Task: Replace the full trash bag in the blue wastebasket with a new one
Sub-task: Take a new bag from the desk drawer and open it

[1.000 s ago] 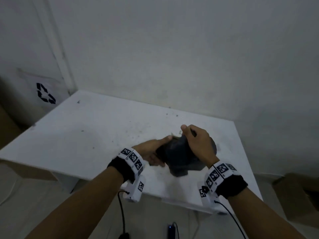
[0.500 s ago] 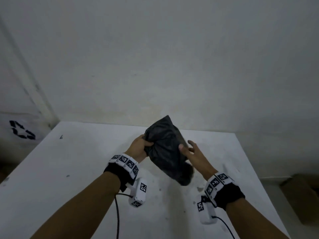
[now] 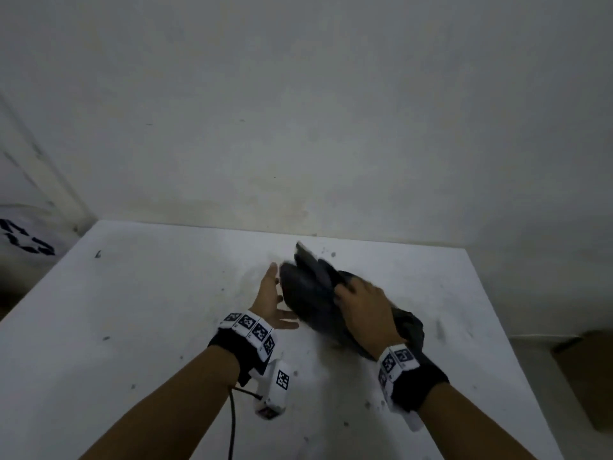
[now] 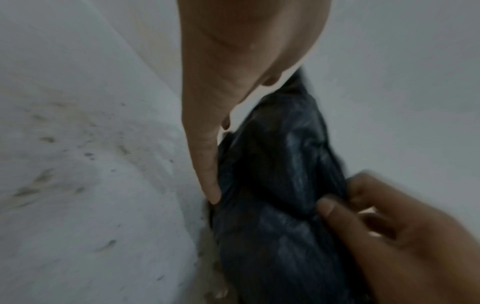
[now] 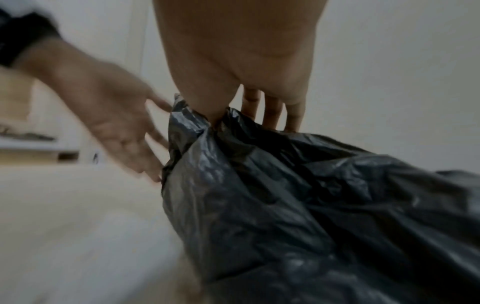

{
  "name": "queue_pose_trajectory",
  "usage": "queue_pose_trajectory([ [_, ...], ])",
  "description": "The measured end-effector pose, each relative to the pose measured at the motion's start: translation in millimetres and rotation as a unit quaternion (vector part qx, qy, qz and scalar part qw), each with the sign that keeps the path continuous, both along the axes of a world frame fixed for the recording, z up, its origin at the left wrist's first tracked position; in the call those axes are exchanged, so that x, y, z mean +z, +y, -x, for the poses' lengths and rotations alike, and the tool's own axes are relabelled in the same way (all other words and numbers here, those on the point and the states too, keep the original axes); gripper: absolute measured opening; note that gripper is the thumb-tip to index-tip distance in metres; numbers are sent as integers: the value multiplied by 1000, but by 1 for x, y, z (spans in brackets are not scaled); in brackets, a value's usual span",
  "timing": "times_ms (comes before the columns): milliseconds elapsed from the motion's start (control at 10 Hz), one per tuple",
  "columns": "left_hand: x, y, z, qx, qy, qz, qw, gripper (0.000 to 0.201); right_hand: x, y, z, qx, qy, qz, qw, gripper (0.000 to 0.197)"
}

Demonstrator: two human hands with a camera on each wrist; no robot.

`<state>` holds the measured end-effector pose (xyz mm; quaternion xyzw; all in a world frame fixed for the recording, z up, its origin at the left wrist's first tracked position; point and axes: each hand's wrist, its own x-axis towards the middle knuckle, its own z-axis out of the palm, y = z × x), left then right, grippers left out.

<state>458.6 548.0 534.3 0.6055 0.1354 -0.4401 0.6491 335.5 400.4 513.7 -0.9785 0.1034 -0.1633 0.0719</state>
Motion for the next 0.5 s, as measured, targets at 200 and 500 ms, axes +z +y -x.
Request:
queue_pose_trajectory([
  [200, -55, 30, 18, -72, 46, -109, 990, 34, -102, 34, 51, 122, 238, -54, 962, 29],
  [500, -128, 36, 17, -94, -16, -210, 973, 32, -85, 30, 55, -81, 268, -107, 954, 65],
])
